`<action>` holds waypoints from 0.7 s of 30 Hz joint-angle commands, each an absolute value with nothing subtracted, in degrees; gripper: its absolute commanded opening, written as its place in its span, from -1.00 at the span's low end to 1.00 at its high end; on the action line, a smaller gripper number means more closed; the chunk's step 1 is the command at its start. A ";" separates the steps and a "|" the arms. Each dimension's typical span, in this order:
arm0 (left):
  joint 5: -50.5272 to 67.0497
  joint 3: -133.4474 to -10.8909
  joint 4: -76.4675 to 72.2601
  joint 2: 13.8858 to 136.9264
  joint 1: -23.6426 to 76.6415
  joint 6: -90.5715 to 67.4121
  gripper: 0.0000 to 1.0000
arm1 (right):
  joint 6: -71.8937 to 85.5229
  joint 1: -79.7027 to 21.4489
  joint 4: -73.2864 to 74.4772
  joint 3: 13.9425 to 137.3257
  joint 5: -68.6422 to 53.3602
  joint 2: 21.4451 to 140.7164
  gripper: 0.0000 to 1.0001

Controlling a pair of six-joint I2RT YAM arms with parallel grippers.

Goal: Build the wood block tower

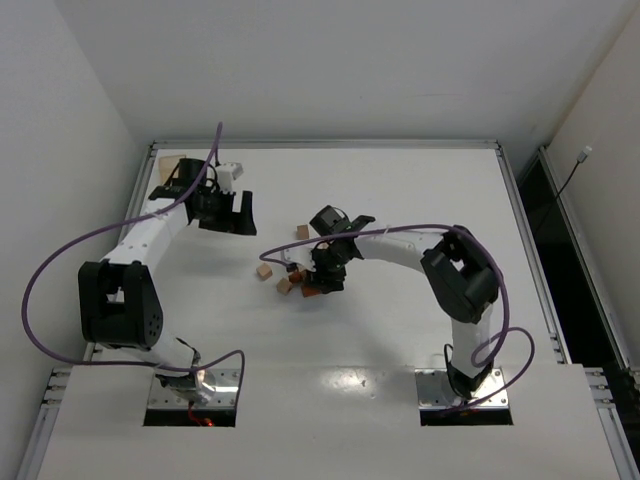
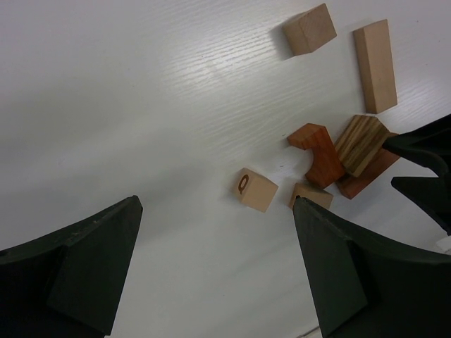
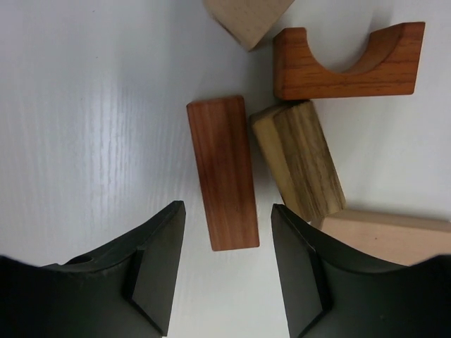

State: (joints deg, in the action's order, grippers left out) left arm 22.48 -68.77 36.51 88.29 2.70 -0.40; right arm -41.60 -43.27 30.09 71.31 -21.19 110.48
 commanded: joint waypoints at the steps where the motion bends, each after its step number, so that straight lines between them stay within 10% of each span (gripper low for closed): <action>1: 22.85 -70.75 34.89 88.51 2.81 0.53 0.73 | -42.36 -43.42 31.03 74.62 -22.15 112.76 -0.03; 14: 22.85 -71.27 34.89 89.56 1.14 1.67 0.73 | -43.42 -45.79 34.54 76.46 -19.78 115.66 -0.08; 21: 22.85 -71.28 34.89 89.56 0.62 2.20 0.73 | -42.19 -47.55 32.53 75.86 -15.31 115.66 -0.64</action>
State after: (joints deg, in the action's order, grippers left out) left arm 22.44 -68.86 36.38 89.91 1.08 1.23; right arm -42.04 -46.70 34.17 74.46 -17.17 115.33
